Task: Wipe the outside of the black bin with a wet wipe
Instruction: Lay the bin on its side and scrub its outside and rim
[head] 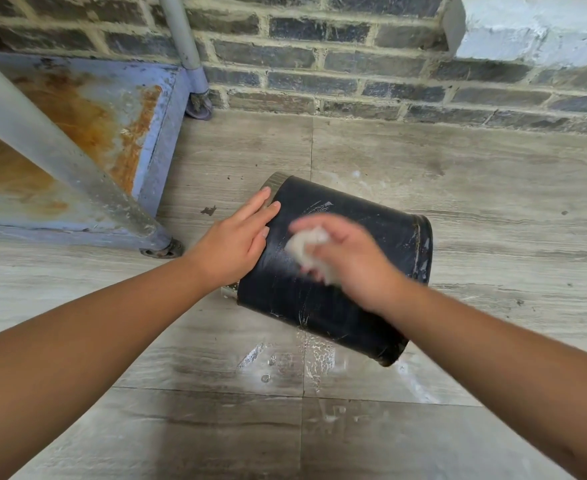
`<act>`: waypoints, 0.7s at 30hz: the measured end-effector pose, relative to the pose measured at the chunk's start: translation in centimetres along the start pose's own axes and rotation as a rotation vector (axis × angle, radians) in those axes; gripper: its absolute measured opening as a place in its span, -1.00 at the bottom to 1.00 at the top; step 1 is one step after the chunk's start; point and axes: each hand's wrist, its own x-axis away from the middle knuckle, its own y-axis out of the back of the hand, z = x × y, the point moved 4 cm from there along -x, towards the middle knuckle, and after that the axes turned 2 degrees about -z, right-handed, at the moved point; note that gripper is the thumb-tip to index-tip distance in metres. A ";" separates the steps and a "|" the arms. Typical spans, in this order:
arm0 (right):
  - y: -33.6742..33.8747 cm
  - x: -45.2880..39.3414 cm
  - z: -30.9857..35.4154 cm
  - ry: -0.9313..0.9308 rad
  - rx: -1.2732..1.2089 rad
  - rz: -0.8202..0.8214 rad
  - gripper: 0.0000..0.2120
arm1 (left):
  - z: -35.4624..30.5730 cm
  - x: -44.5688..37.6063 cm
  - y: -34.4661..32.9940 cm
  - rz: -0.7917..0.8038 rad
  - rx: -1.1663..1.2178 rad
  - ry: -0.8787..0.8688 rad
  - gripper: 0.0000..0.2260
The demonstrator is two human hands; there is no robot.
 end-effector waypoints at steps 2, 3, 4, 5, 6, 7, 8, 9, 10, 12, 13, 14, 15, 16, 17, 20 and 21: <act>4.0 -3.1 1.8 0.039 0.098 -0.284 -0.78 | 0.0 0.0 -0.1 -0.005 -0.004 -0.009 -0.59; 5.6 -4.4 2.2 0.064 0.240 -0.406 -0.79 | -0.1 0.0 0.0 -0.009 -0.004 -0.008 -0.59; 6.7 -5.6 2.4 0.087 0.387 -0.492 -0.82 | -0.1 -0.1 0.0 -0.011 -0.005 -0.003 -0.59; 7.1 -6.4 2.3 0.097 0.504 -0.526 -0.86 | -0.1 -0.2 0.0 -0.011 -0.007 0.001 -0.59; 7.0 -7.2 2.0 0.093 0.599 -0.511 -0.89 | -0.1 -0.4 0.1 -0.009 -0.012 0.004 -0.59; 6.4 -7.6 1.7 0.087 0.692 -0.469 -0.88 | -0.1 -0.5 0.1 -0.004 -0.017 0.005 -0.59; 5.6 -7.8 1.4 0.099 0.777 -0.421 -0.87 | -0.1 -0.6 0.1 0.004 -0.021 0.006 -0.59; 4.8 -7.6 1.4 0.138 0.847 -0.367 -0.86 | -0.1 -0.8 0.0 0.011 -0.024 0.010 -0.59; 3.8 -7.3 1.3 0.196 0.901 -0.303 -0.84 | 0.0 -0.9 0.0 0.016 -0.024 0.019 -0.59; 1.4 -6.1 1.4 0.315 1.004 -0.159 -0.77 | 0.0 -1.1 0.1 0.013 -0.014 0.031 -0.59; 0.3 -5.4 1.5 0.364 1.034 -0.099 -0.74 | -0.1 -1.1 0.2 0.012 -0.007 0.030 -0.59; -0.6 -4.6 1.5 0.407 1.044 -0.053 -0.72 | -0.1 -1.0 0.2 0.013 -0.001 0.024 -0.59; -1.4 -3.8 1.6 0.456 1.053 -0.013 -0.71 | -0.1 -1.0 0.2 0.018 0.006 0.017 -0.60; -2.2 -2.9 1.5 0.514 1.072 0.029 -0.71 | -0.1 -1.0 0.2 0.026 0.015 0.015 -0.60; -2.9 -2.0 1.4 0.578 1.113 0.073 -0.72 | 0.0 -1.0 0.2 0.037 0.023 0.019 -0.60; -4.2 0.2 0.3 0.796 1.234 0.216 -0.73 | 0.2 -1.0 0.2 0.061 0.025 0.034 -0.59; -4.5 0.9 -0.4 0.849 1.260 0.280 -0.72 | 0.2 -1.0 0.2 0.062 0.016 0.030 -0.59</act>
